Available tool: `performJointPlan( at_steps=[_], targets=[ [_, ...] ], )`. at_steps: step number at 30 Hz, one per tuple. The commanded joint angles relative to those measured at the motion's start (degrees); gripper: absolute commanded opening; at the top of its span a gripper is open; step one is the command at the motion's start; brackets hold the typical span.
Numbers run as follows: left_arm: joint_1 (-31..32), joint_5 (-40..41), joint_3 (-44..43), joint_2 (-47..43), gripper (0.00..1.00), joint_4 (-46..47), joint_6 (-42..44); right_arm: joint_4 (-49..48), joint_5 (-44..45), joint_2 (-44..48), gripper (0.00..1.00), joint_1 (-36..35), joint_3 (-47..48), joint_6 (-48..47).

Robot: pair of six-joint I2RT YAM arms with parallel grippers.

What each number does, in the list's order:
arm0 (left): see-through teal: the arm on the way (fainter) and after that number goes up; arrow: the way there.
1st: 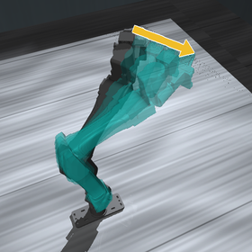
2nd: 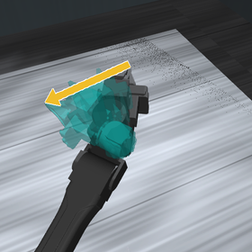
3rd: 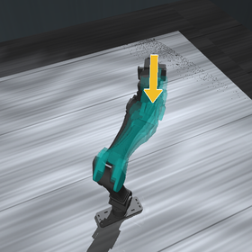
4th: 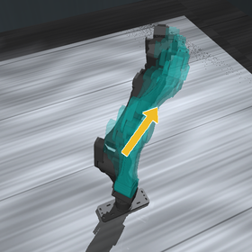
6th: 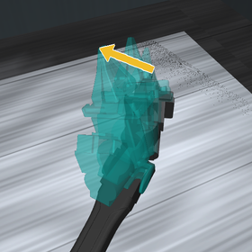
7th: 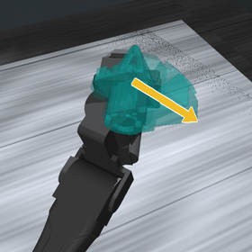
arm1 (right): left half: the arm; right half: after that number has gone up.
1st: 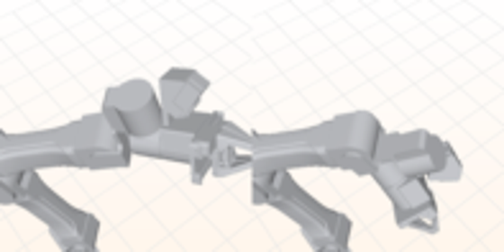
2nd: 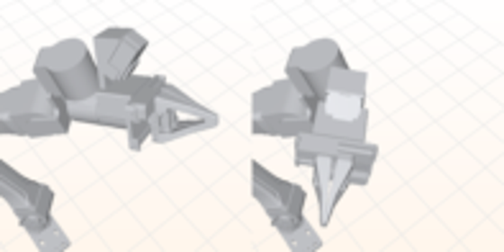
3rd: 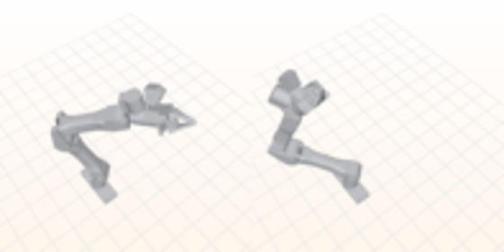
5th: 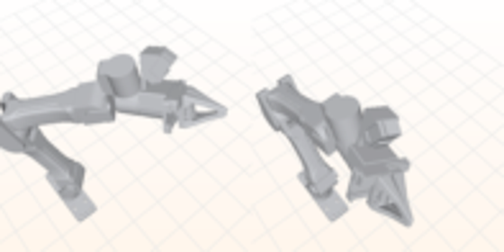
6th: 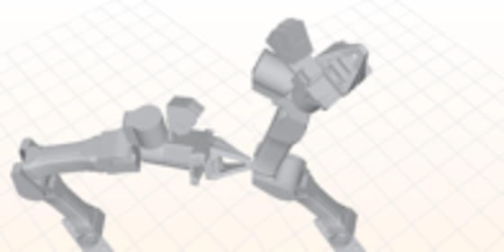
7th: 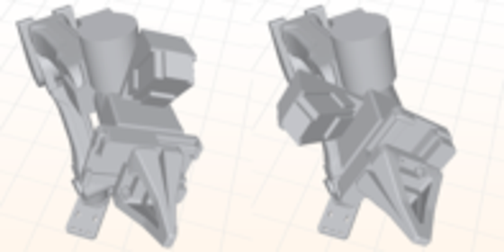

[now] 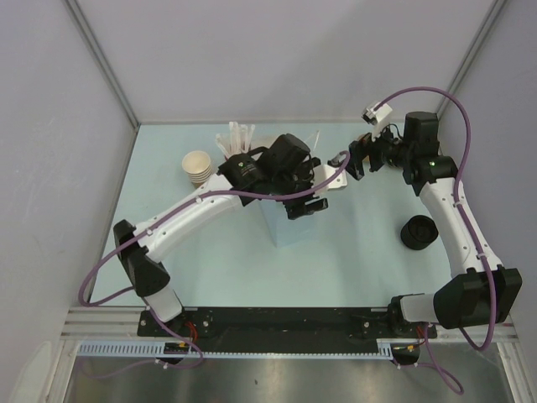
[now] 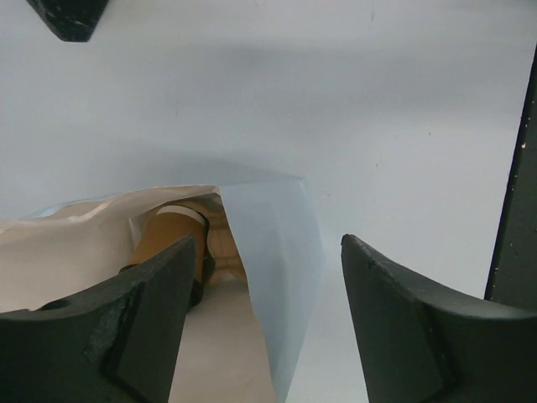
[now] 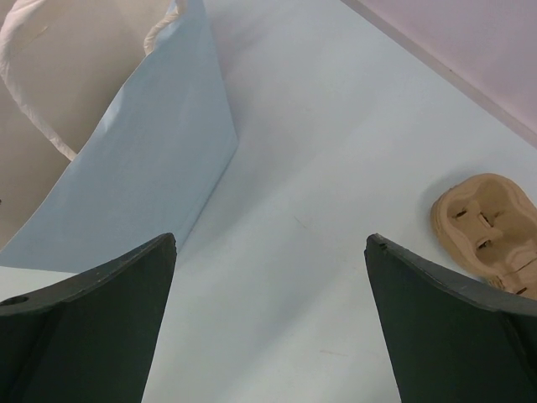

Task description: Pack the takeout coffee

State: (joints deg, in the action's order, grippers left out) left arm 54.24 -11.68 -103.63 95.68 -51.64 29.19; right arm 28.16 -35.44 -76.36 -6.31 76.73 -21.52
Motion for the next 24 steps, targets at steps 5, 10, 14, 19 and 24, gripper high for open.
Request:
performJointPlan(
  at_steps=[5,10,14,19,24],
  targets=[
    [-0.1,-0.4,-0.3,1.4,0.51,3.1,0.3,-0.5,-1.4,-0.3,1.0,0.0,0.2,-0.8],
    [-0.1,-0.7,0.6,0.7,0.32,2.3,0.7,-0.5,-1.3,-0.5,1.0,-0.2,0.2,-0.9],
    [-0.1,-1.0,1.5,-0.8,0.18,1.4,1.1,-0.5,-1.1,-0.7,1.0,-0.5,0.2,-0.9],
    [-0.1,-0.2,1.9,-2.1,0.07,0.0,1.6,-0.5,-1.2,-0.8,1.0,-0.5,0.2,-0.8],
    [-0.1,0.0,2.4,-3.5,0.01,-1.5,2.2,-0.6,-1.1,-1.0,1.0,-0.6,0.1,-0.8]
  ],
)
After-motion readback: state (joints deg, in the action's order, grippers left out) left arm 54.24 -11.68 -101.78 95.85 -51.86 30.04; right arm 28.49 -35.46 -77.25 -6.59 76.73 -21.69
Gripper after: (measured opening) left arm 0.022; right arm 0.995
